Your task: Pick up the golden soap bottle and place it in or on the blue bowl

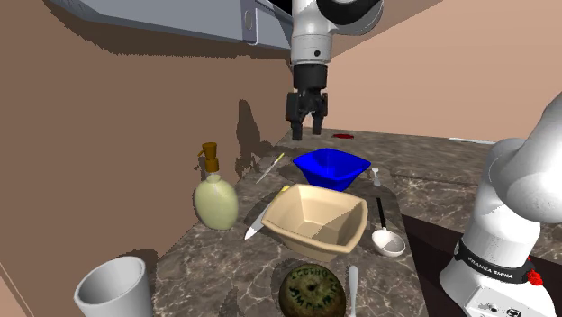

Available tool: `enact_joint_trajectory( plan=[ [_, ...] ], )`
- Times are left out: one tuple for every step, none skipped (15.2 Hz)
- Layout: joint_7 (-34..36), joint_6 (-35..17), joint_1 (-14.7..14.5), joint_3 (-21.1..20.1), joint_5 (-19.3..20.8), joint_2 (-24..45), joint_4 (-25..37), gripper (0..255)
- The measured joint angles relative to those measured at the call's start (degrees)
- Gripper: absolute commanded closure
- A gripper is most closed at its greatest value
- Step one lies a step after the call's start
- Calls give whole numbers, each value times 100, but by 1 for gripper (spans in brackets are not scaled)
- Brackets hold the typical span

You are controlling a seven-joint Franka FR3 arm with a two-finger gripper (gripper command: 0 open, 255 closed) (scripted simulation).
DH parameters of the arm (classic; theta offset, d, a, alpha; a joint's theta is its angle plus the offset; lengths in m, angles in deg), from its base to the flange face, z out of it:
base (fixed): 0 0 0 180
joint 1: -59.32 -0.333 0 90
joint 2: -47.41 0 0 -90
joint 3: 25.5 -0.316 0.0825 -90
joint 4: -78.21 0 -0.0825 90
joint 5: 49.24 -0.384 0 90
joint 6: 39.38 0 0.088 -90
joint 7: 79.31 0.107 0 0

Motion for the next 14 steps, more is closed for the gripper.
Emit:
enact_joint_trajectory(
  plan=[
    [75,-107,-3,-49,6,185,128,0],
    [161,-188,-13,-101,13,342,255,0],
    [266,-266,-29,-163,24,506,398,0],
    [363,-363,-38,-220,53,733,582,0],
    [460,-480,-54,-277,74,913,691,0],
    [536,-541,-60,-312,107,1082,846,0],
    [634,-573,-75,-356,144,1256,1041,0],
    [735,-596,-92,-398,187,1428,1240,0],
    [854,-654,-113,-449,265,1720,1528,0],
    [939,-708,-130,-477,316,1901,1695,0],
    [997,-728,-134,-485,389,2144,1957,0],
    [1093,-734,-161,-508,463,2368,2216,0],
    [1189,-701,-194,-529,531,2566,2488,0],
    [1279,-732,-231,-547,596,2758,2694,0]
  ],
)
